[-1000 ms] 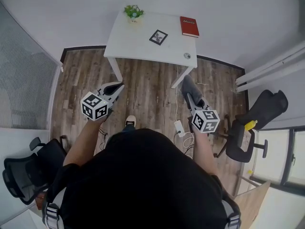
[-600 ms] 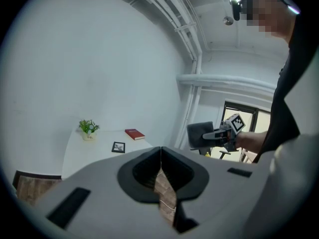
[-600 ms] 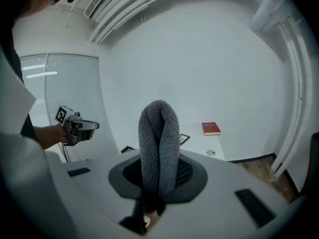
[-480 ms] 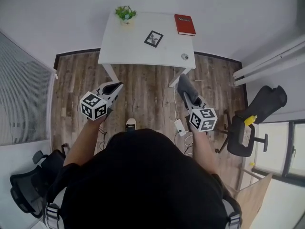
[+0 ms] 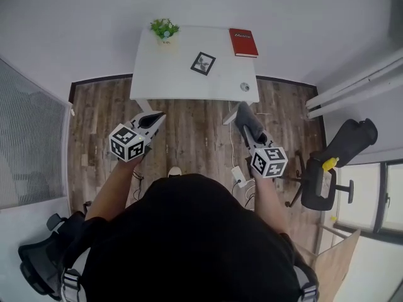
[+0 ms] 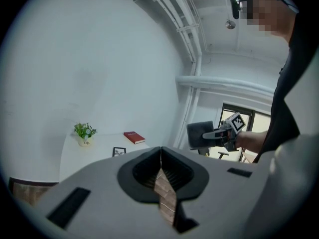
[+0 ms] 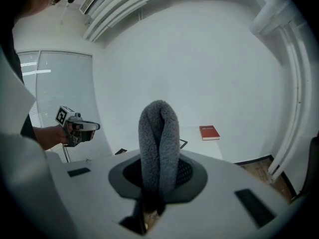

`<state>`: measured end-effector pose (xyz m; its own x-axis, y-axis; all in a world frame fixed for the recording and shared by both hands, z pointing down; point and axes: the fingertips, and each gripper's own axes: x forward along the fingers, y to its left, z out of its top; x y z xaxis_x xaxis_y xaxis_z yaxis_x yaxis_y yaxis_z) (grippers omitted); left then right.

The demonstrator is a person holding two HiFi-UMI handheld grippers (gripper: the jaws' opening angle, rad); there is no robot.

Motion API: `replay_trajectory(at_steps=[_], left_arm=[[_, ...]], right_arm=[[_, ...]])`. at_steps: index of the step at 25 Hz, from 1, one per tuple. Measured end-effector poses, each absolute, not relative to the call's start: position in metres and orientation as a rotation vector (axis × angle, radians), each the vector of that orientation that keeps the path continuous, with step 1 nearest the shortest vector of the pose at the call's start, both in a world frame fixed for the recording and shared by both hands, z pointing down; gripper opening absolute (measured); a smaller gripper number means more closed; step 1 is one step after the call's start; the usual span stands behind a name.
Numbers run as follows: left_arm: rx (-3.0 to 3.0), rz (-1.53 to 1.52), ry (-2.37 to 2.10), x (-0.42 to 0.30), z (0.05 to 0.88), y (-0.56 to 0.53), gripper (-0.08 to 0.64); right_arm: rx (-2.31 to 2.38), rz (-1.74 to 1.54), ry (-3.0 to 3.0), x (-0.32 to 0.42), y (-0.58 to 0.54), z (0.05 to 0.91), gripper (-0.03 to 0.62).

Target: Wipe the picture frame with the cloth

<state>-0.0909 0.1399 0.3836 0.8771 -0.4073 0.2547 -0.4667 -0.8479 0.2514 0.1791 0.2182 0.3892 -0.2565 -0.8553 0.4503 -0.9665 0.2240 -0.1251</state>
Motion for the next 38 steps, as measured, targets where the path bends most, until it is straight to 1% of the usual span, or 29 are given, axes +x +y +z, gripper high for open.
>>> replay_trajectory(at_steps=[22, 31, 38], left_arm=[[2.741, 0.266, -0.577, -0.13, 0.393, 0.057, 0.011], [2.734, 0.268, -0.565, -0.149, 0.4, 0.052, 0.011], [2.704, 0.28, -0.576, -0.154, 0.408, 0.051, 0.011]], right_arm=[[1.717, 0.544, -2.189, 0.123, 0.139, 0.385, 0.048], [1.702, 0.571, -2.195, 0.101, 0.133, 0.392, 0.048], [1.711, 0.592, -2.188, 0.108, 0.132, 0.397, 0.048]])
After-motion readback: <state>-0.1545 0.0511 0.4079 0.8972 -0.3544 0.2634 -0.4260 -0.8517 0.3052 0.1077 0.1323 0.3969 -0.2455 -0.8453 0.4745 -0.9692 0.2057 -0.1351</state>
